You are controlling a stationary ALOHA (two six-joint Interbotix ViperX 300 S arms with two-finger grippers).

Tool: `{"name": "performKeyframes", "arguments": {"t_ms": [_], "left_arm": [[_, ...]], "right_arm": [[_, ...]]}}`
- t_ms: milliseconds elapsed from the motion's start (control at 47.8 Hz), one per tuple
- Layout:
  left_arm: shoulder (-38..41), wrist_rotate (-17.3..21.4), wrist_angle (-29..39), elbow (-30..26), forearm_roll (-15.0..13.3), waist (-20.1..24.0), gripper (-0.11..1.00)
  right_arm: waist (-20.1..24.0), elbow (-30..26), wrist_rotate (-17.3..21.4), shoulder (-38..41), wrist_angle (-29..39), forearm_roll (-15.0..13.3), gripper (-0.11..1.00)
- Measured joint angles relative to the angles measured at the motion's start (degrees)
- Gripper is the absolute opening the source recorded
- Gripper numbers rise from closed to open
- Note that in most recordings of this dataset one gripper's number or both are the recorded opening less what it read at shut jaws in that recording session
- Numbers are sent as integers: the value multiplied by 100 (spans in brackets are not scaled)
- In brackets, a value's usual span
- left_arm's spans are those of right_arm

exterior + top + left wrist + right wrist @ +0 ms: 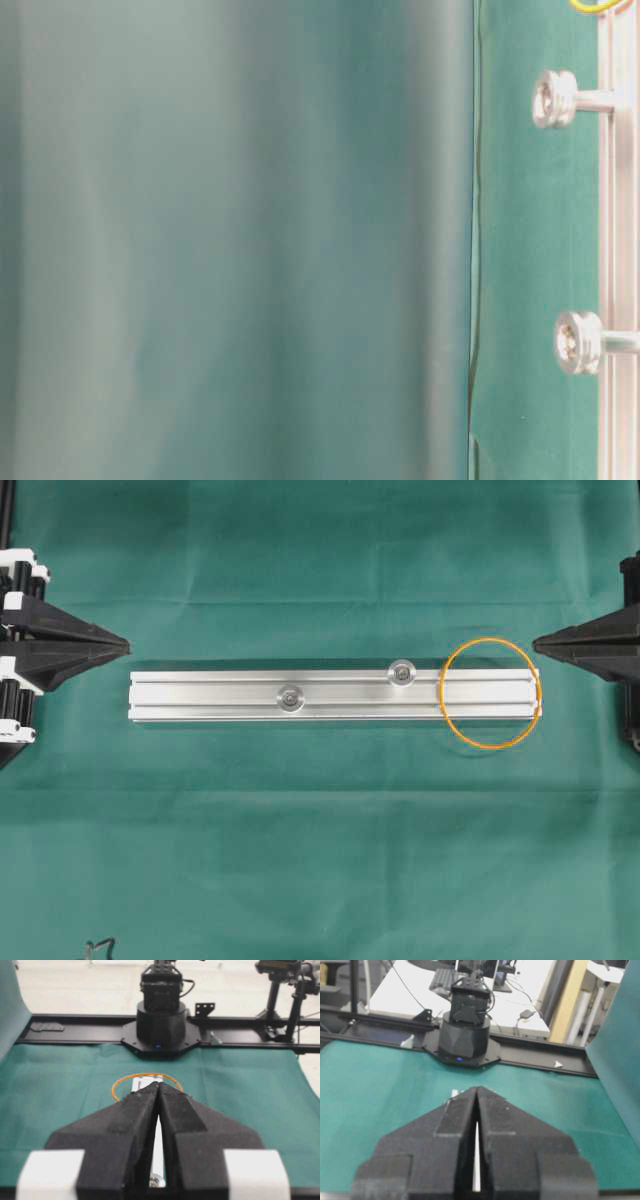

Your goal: Hook the rubber onto the shaft.

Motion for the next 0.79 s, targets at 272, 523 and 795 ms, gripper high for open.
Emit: {"name": "performKeyframes", "arguments": {"t_ms": [272,523,795], "left_arm": [[-132,-97,299,-123,114,-9,0],[-211,-141,1151,-264,123,-35,0],[-202,-149,3322,-800,123,-185,0]], "right_arm": [[-26,-35,149,0,378,18,3],[-26,-378,185,9,1380,26,3],[-26,-1187,281,105,3647,18,3]]}}
